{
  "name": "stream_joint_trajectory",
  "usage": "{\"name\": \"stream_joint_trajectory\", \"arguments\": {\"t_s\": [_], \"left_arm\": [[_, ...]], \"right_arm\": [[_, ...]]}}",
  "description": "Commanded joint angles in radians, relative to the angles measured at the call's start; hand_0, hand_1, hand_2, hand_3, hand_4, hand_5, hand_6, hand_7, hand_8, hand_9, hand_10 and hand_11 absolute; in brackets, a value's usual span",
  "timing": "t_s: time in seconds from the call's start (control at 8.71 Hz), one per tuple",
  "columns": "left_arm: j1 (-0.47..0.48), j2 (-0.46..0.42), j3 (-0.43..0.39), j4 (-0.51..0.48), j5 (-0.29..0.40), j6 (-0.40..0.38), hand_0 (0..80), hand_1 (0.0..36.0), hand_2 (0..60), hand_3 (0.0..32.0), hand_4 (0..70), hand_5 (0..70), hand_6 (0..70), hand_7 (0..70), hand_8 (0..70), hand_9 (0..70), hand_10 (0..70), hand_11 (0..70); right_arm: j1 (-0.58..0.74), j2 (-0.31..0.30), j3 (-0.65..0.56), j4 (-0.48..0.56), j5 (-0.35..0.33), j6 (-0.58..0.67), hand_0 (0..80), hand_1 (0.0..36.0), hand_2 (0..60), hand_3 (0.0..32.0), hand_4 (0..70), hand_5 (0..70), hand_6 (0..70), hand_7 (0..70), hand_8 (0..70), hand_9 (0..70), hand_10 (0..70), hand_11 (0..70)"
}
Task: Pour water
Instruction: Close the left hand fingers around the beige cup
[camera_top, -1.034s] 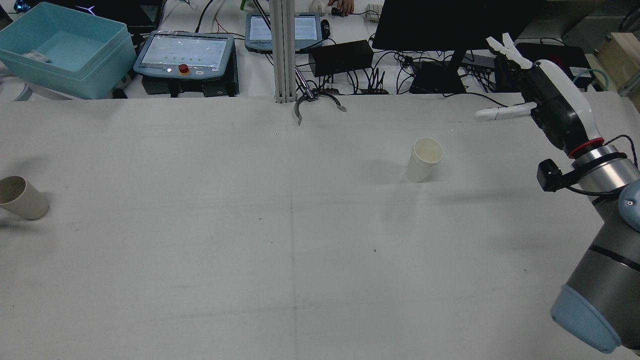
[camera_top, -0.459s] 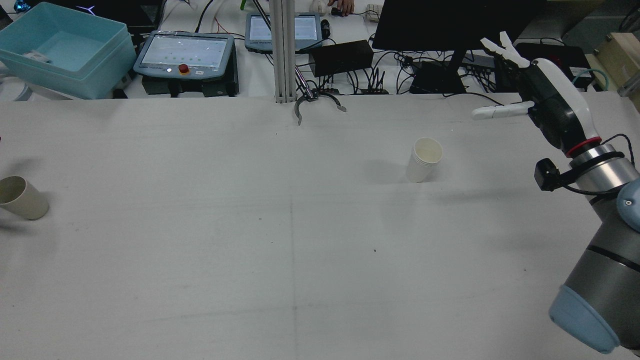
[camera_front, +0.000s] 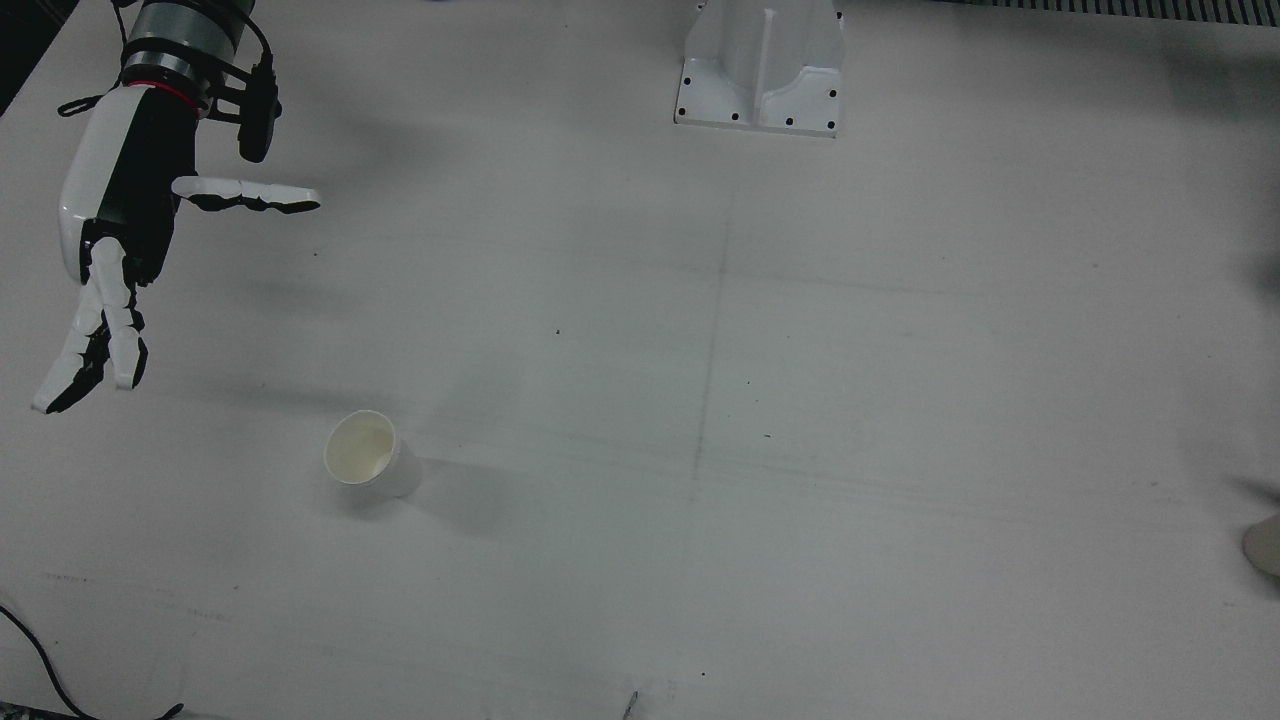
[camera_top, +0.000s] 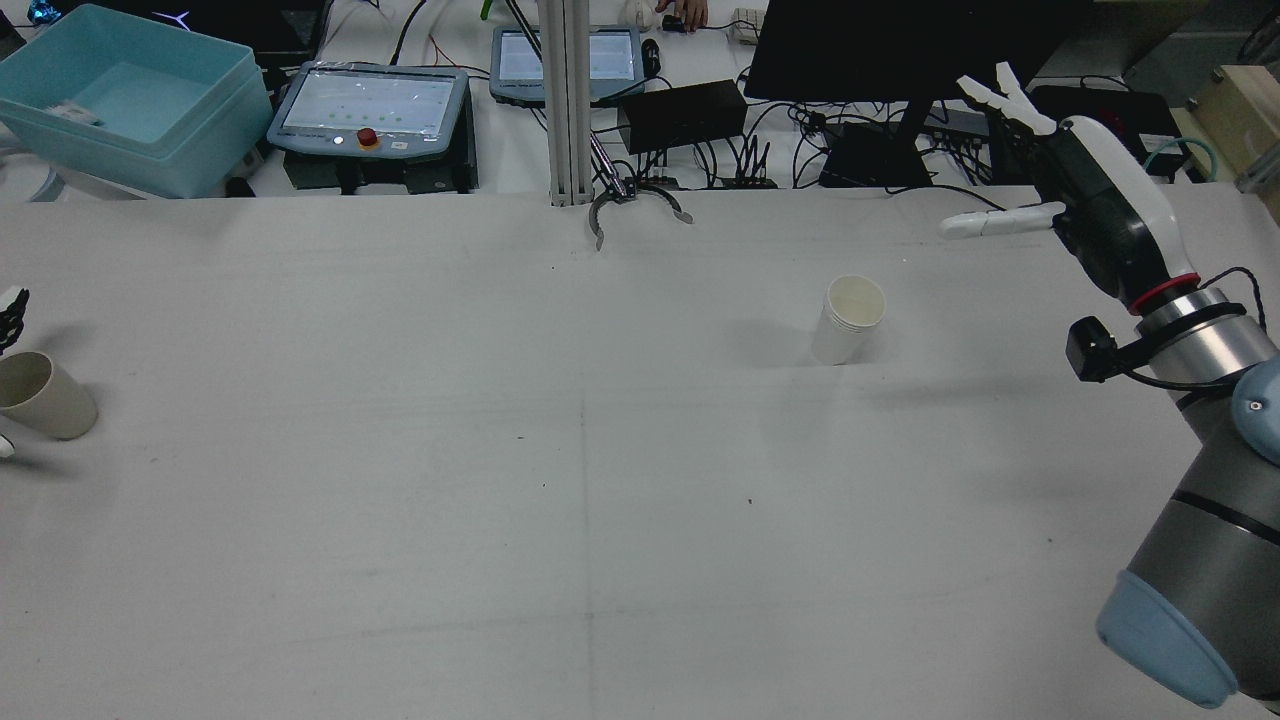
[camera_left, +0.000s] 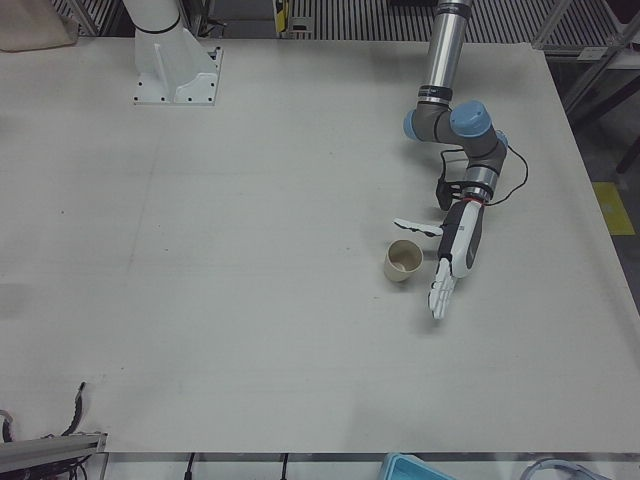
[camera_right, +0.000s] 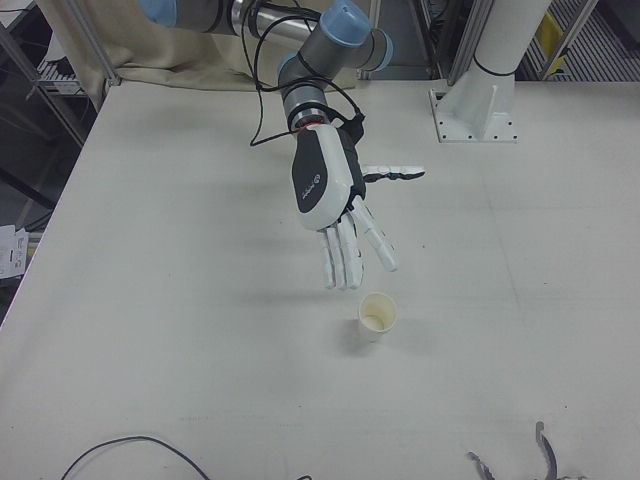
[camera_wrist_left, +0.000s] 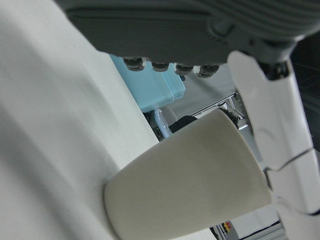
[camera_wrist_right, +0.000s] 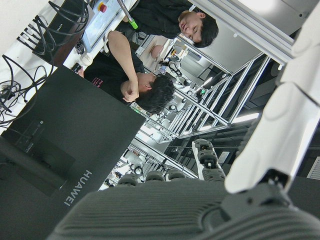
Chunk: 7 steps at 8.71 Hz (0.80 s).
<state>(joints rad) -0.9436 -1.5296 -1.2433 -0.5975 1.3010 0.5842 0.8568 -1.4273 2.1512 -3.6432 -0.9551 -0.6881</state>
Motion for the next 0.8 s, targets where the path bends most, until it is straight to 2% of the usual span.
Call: {"name": "stream_joint_trajectory", "arguments": {"t_s": [0.0, 0.69], "left_arm": [[0.009, -0.009, 0.004, 0.004, -0.006, -0.007, 48.9, 14.2, 0.0, 0.0, 5.2, 0.0, 0.0, 1.5, 0.0, 0.1, 0.7, 2.8], [0.009, -0.032, 0.033, 0.007, -0.005, -0.017, 48.8, 14.0, 0.0, 0.0, 6.8, 0.0, 0.0, 2.3, 0.0, 0.3, 1.0, 3.1]], "right_arm": [[-0.001, 0.002, 0.001, 0.000, -0.001, 0.001, 46.0, 11.6, 4.0, 0.0, 1.8, 1.8, 0.0, 0.0, 0.0, 0.0, 0.0, 0.0], [0.004, 0.004, 0.004, 0.000, -0.001, 0.007, 45.9, 11.2, 4.2, 0.0, 2.5, 1.8, 0.0, 0.0, 0.0, 0.0, 0.0, 0.0]]}}
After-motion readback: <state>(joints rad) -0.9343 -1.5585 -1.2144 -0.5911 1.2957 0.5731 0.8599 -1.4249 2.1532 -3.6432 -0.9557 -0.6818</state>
